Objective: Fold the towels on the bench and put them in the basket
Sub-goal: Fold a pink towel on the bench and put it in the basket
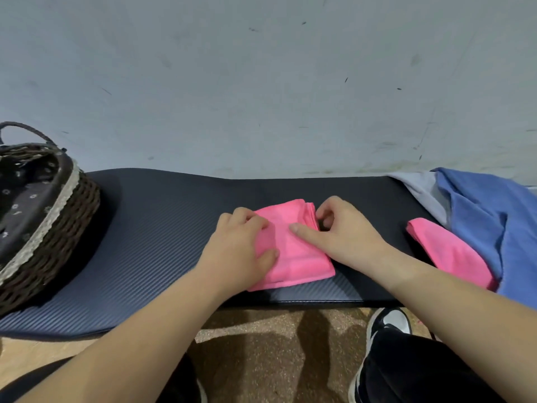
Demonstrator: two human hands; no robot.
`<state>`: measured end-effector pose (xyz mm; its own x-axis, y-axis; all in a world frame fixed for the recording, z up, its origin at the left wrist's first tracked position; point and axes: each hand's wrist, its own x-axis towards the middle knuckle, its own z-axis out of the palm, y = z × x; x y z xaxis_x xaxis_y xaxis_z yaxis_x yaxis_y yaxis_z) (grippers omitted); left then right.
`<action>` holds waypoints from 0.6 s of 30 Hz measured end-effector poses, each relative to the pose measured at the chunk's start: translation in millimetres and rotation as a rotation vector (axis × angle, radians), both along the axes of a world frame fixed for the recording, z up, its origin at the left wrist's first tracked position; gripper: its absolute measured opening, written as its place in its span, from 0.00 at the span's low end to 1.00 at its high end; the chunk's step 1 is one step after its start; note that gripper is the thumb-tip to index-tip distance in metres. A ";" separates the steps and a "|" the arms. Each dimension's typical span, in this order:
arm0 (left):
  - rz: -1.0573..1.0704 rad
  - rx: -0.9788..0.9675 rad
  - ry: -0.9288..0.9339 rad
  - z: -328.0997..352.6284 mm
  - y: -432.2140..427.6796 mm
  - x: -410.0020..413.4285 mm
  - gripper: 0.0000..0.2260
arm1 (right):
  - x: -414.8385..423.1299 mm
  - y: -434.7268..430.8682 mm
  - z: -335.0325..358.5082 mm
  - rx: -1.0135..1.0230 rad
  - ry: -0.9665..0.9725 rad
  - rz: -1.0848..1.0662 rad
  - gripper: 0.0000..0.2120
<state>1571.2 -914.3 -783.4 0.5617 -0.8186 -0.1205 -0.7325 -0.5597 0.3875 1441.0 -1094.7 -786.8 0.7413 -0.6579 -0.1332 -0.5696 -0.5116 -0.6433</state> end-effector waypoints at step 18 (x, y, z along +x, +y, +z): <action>0.390 -0.124 0.362 13.0 1.9 10.1 0.12 | -12.0 -1.1 -11.8 -0.219 0.225 0.581 0.41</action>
<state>1581.3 -912.4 -770.4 0.7670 -0.5783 -0.2780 -0.2875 -0.6971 0.6568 1429.0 -1095.8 -798.5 0.9536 -0.1881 -0.2349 -0.2693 -0.8818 -0.3871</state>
